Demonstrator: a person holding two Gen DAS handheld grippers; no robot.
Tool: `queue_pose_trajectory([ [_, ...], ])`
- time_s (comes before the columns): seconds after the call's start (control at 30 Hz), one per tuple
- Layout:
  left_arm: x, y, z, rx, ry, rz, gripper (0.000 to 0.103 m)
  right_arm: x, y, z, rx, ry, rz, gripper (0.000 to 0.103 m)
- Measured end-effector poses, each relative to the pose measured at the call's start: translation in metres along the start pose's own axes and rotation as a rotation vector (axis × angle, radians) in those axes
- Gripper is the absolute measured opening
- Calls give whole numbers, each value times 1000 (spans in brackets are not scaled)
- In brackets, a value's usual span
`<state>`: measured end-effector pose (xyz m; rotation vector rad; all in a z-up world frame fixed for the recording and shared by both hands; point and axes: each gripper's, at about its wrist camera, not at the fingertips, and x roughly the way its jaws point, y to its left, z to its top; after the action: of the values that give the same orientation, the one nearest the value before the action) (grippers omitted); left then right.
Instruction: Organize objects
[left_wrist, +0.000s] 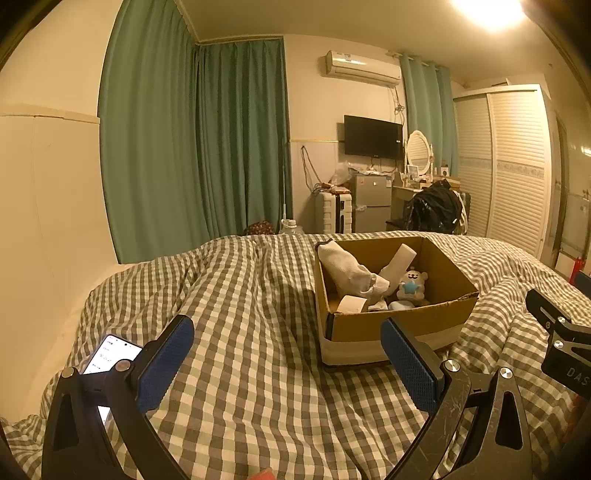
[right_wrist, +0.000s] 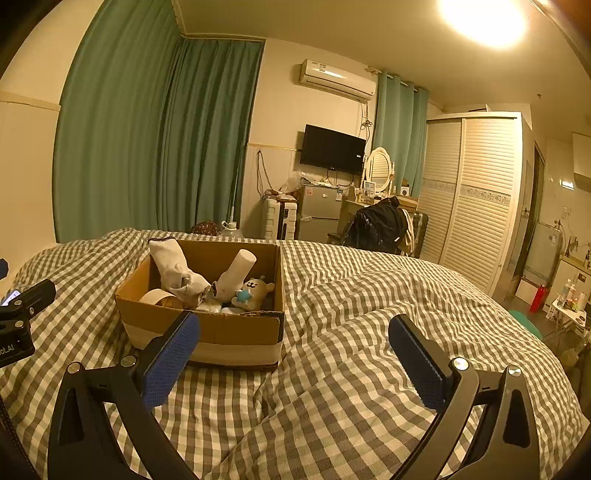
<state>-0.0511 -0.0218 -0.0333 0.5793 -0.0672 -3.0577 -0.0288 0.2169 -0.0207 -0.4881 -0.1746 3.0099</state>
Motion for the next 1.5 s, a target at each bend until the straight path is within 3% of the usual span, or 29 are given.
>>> queue_pose_trajectory([
  [1.5, 1, -1, -3, 9, 10, 2, 103, 1, 3, -1, -18, 10, -4, 102],
])
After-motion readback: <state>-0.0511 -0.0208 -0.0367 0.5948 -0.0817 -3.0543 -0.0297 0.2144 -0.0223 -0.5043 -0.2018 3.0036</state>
